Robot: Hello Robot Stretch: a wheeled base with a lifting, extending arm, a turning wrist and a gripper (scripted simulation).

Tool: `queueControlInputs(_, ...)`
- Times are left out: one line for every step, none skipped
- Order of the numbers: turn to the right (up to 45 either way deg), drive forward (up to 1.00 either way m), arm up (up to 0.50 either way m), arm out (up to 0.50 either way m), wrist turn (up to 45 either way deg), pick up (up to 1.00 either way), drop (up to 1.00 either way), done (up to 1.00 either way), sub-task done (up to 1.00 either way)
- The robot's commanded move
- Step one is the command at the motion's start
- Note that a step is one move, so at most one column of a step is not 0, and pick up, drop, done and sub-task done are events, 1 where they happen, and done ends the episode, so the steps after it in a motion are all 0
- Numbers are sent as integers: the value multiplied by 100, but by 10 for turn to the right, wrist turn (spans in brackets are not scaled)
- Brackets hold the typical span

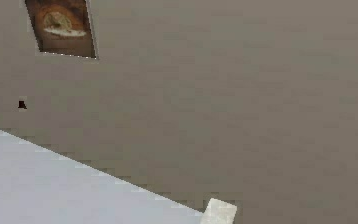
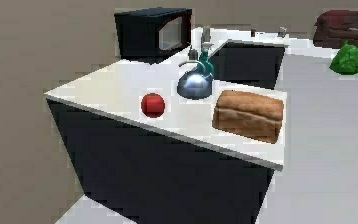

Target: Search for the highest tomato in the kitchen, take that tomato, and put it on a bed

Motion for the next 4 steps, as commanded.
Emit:
queueControlInputs(0, 0, 38, 0, 0, 0, 0, 0, 0)
queueControlInputs(0, 0, 0, 46, 0, 0, 0, 0, 0)
queueControlInputs(0, 0, 0, 0, 450, 0, 0, 0, 0)
queueControlInputs(0, 0, 0, 0, 450, 0, 0, 0, 0)
